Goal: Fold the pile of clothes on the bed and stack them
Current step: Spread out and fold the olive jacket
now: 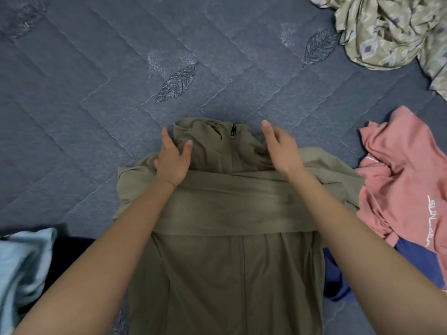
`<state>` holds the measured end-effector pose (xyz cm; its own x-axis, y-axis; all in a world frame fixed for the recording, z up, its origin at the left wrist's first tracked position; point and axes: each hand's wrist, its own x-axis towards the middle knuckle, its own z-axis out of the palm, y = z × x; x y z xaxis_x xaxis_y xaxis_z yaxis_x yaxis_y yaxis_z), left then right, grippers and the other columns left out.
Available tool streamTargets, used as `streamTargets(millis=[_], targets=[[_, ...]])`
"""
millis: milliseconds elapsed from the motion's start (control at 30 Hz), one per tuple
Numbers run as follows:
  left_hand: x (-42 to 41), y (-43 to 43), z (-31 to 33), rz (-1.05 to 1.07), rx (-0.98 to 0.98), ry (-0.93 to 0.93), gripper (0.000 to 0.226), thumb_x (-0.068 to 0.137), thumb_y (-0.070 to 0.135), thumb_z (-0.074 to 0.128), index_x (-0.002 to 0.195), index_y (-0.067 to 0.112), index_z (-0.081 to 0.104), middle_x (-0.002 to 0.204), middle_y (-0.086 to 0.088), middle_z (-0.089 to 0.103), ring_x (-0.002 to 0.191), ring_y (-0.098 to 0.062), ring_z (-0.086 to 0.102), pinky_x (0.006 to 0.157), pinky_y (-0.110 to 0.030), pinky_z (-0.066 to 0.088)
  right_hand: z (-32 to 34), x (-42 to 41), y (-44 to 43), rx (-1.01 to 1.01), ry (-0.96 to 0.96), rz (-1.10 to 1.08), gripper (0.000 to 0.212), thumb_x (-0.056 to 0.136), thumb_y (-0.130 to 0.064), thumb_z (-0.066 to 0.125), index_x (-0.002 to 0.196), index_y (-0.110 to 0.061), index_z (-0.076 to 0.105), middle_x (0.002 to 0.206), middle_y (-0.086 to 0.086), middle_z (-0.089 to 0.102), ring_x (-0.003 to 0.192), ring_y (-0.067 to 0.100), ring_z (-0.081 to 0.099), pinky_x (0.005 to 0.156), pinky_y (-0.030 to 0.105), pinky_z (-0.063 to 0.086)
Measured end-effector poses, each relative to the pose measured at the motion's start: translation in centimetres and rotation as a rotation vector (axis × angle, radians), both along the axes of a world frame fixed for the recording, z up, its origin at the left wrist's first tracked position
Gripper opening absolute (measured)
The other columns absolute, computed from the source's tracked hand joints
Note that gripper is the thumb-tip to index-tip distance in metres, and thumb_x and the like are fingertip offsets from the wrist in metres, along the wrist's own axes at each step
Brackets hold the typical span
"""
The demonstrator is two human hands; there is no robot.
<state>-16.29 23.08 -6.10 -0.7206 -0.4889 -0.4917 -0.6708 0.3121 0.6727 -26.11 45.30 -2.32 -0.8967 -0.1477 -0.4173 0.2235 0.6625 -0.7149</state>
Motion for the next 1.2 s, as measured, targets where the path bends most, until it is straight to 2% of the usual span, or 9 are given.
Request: streamTargets(millis=[167,300,400,533,633,800,967,1133,1200], targets=[[-1.7,-0.8,0.2,0.326,0.298,0.049,0.059,0.102,0.045,0.042,0.149,0.01,0.031,0.149,-0.009,0.043,0.135,-0.022,0.042,0.116,-0.039,0.029,-1.3,0.5,0.0,0.103,0.004,-0.051,0.05,0.099,-0.059,0.031,0.112,-0.015,0.05,0.09,0.014,0.07,0.085,0.031,0.067,0.087,0.042,0.05],[-2.7,-1.4,1.0,0.421,0.592,0.08,0.047,0.094,0.055,0.05,0.112,0.016,0.068,0.113,-0.004,0.071,0.107,-0.016,0.066,0.101,-0.034,0.049,-1.6,0.8,-0.6,0.245,-0.217,0.067,0.056,0.104,-0.051,0.025,0.115,-0.007,0.057,0.078,0.015,0.068,0.063,0.023,0.068,0.089,0.033,0.048],[-2.8,-0.8,1.7,0.195,0.469,0.084,0.034,0.102,0.042,0.045,0.096,0.019,0.068,0.093,0.004,0.07,0.089,-0.005,0.066,0.079,-0.013,0.051,-1.9,0.9,-0.7,0.315,-0.209,0.106,0.059,0.105,-0.047,0.027,0.082,-0.005,0.063,0.088,0.019,0.067,0.094,0.032,0.063,0.082,0.035,0.043],[-1.5,-0.4,1.7,0.046,0.411,0.156,0.028,0.102,0.025,0.05,0.079,0.02,0.065,0.07,0.014,0.068,0.067,0.007,0.06,0.067,-0.008,0.047,-1.8,1.5,-0.2,0.292,-0.02,0.13,0.06,0.104,-0.037,0.041,0.049,-0.012,0.04,0.068,0.012,0.053,0.084,0.032,0.054,0.08,0.038,0.04],[-0.3,-0.6,1.4,0.088,0.567,0.216,0.02,0.101,0.015,0.051,0.092,0.013,0.068,0.084,0.008,0.073,0.083,-0.004,0.066,0.083,-0.02,0.052,-1.9,1.5,0.2,0.245,0.036,0.148,0.058,0.105,-0.029,0.042,0.052,-0.007,0.045,0.086,0.023,0.06,0.098,0.035,0.053,0.096,0.038,0.035],[0.4,-0.6,2.1,0.233,0.81,0.341,0.02,0.097,0.012,0.044,0.101,0.009,0.063,0.097,0.001,0.072,0.096,-0.011,0.066,0.09,-0.024,0.051,-2.6,1.8,-0.3,0.092,-0.214,0.063,0.04,0.105,-0.034,0.04,0.071,-0.012,0.044,0.07,0.001,0.048,0.078,0.02,0.048,0.069,0.03,0.032],[0.8,-0.5,2.7,0.123,0.696,0.215,0.058,0.1,0.04,0.035,0.05,0.024,0.059,0.056,0.008,0.06,0.061,-0.005,0.058,0.072,-0.023,0.046,-2.8,2.0,-0.7,-0.029,-0.183,-0.078,0.029,0.103,-0.035,0.043,0.102,-0.01,0.057,0.092,-0.002,0.06,0.093,0.015,0.053,0.082,0.028,0.037],[1.4,-0.5,1.9,-0.166,0.389,-0.015,0.051,0.105,0.041,0.036,0.064,0.013,0.05,0.045,0.0,0.058,0.05,-0.009,0.058,0.066,-0.024,0.04,-2.6,1.7,-0.4,-0.105,-0.255,-0.179,0.042,0.102,-0.036,0.047,0.074,-0.014,0.07,0.065,-0.001,0.059,0.064,0.009,0.053,0.068,0.022,0.042],[1.4,0.0,1.7,-0.215,0.297,-0.046,0.043,0.103,0.038,0.043,0.068,0.013,0.048,0.038,0.002,0.052,0.048,-0.009,0.063,0.058,-0.02,0.039,-2.7,1.7,-0.2,-0.023,-0.268,-0.136,0.042,0.097,-0.041,0.056,0.083,-0.006,0.073,0.061,0.001,0.055,0.06,0.011,0.049,0.067,0.025,0.041]])
